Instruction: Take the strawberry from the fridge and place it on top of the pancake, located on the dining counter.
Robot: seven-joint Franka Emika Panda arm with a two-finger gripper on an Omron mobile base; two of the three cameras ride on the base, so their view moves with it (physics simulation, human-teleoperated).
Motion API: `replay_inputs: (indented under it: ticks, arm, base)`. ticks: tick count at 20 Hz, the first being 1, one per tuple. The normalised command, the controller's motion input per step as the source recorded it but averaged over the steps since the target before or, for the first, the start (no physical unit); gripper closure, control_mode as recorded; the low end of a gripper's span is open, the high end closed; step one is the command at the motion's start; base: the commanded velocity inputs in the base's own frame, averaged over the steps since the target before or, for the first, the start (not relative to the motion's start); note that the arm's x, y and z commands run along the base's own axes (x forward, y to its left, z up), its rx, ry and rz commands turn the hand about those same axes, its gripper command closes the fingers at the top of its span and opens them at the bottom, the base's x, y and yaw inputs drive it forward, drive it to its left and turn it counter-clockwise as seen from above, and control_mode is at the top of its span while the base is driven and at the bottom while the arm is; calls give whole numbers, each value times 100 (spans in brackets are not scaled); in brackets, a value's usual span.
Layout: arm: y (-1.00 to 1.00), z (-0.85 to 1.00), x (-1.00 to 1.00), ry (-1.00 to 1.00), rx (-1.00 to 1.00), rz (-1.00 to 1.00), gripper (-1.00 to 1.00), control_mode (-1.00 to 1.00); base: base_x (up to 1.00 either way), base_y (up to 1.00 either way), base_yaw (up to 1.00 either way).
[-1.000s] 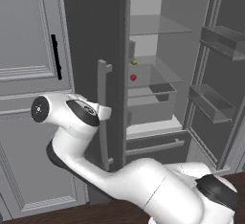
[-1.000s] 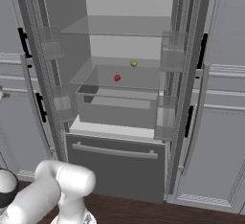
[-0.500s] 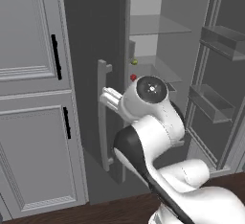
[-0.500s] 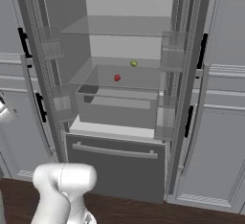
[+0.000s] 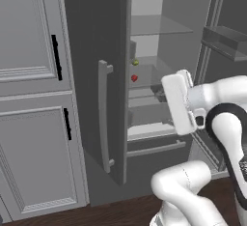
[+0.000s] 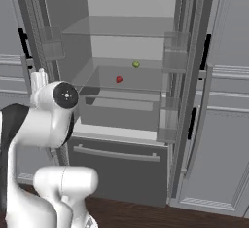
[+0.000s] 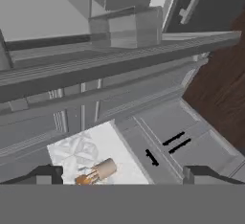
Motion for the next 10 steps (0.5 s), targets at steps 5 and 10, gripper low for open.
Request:
replay_inputs:
  ticks: [5,10]
  arm:
    - [-33,9,95,46,79,18,-100,-100]
    - [18,-15,100,35,28,32,-100,-100]
  base:
    - [0,0,0]
    - [0,0,0]
